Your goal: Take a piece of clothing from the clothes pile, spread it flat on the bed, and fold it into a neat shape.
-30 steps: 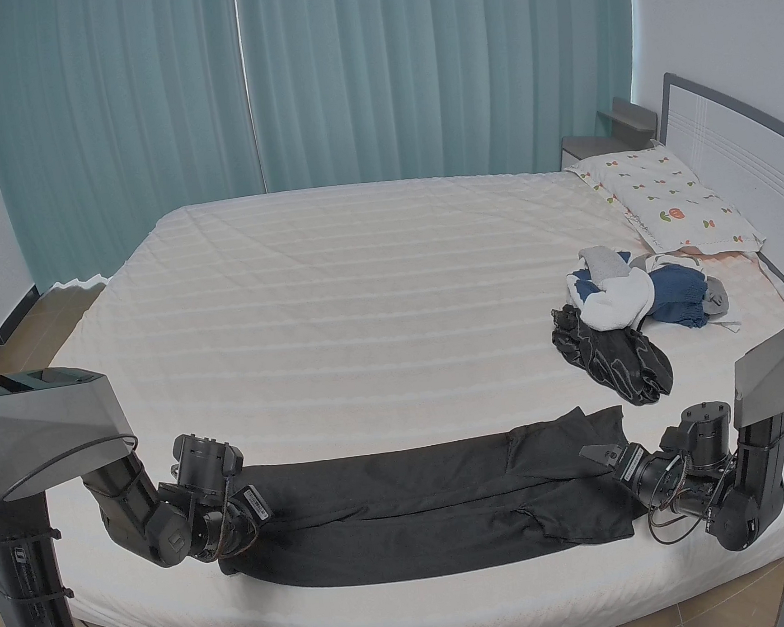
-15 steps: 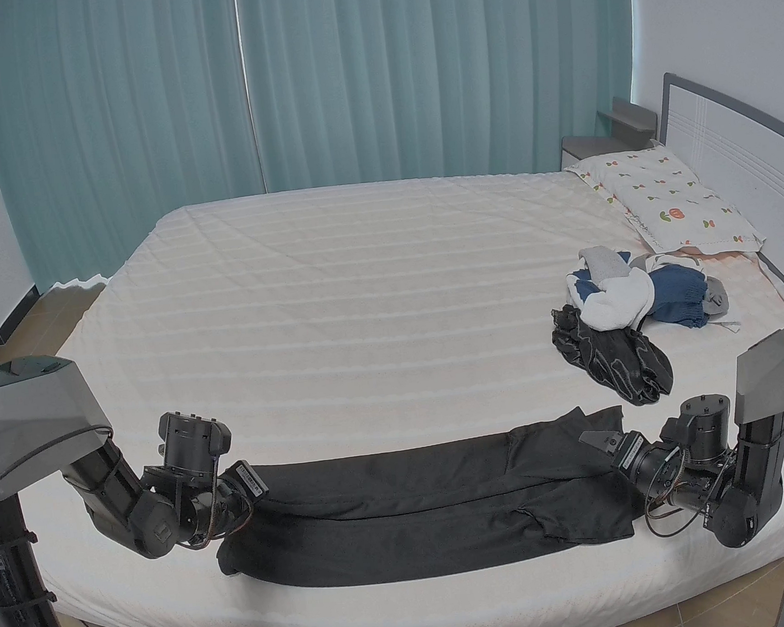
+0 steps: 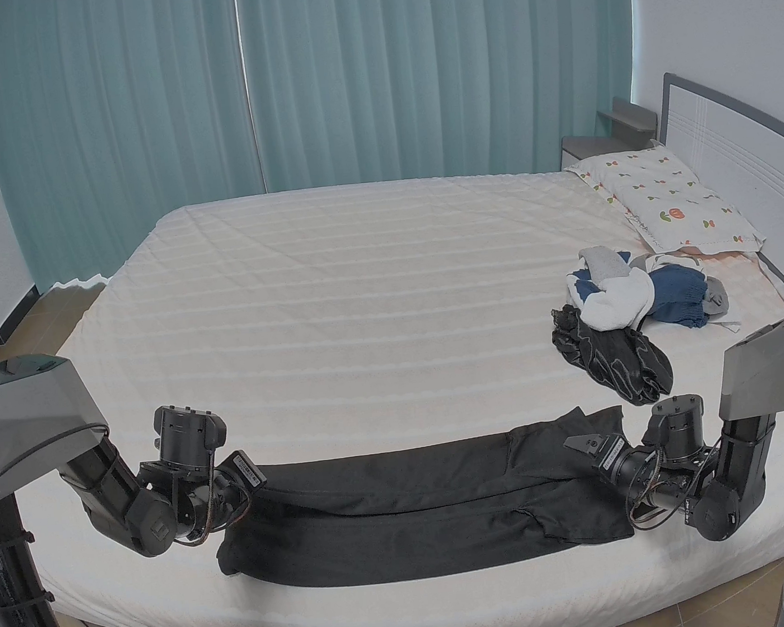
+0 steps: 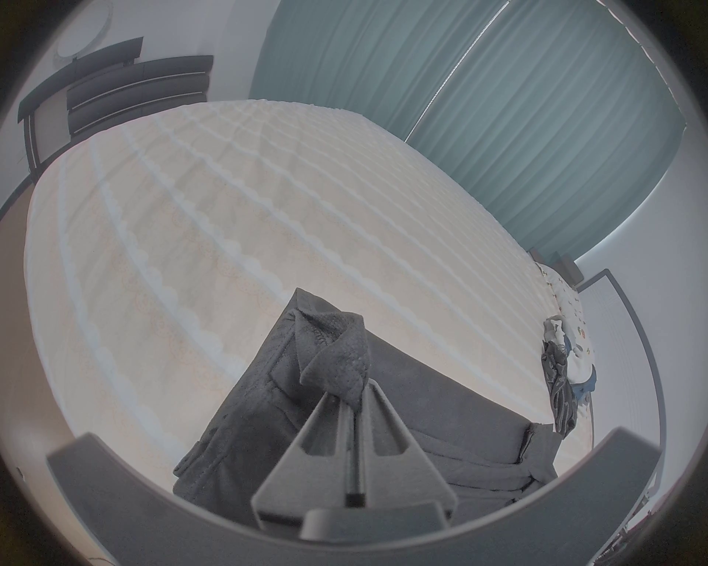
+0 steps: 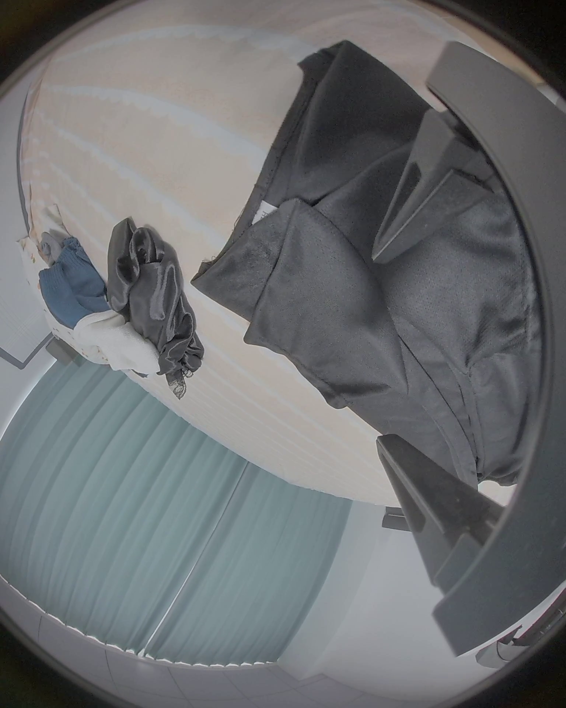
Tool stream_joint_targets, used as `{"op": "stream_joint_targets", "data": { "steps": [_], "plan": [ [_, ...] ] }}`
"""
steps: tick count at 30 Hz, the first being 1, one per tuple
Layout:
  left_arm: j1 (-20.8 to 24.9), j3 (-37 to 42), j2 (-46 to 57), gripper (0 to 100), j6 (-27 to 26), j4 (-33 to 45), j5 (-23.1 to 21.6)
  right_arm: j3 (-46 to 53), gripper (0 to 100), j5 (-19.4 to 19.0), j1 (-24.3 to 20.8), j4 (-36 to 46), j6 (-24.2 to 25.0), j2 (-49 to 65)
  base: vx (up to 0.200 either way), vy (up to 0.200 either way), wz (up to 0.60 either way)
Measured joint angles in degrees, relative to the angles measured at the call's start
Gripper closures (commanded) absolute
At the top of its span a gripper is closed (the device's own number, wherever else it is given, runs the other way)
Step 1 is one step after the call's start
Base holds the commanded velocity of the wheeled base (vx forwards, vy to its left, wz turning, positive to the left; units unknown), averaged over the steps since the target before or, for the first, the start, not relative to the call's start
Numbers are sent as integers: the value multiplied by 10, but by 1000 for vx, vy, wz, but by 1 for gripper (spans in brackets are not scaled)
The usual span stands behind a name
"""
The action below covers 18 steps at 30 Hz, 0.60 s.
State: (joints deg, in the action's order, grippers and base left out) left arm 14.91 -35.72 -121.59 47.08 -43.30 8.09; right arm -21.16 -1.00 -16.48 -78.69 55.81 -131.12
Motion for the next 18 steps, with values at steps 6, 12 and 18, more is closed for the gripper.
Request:
{"op": "stream_joint_targets", "data": {
  "steps": [6,12,18],
  "plan": [
    [-1,-2,0,100,1,-1,0,-25,0,22,-11,12,10,-13,0,0,0],
    [-2,-4,0,100,0,-1,0,-39,0,42,-18,28,11,-26,0,0,0],
    [-2,-4,0,100,0,-2,0,-54,0,52,-19,51,11,-32,0,0,0]
  ]
}}
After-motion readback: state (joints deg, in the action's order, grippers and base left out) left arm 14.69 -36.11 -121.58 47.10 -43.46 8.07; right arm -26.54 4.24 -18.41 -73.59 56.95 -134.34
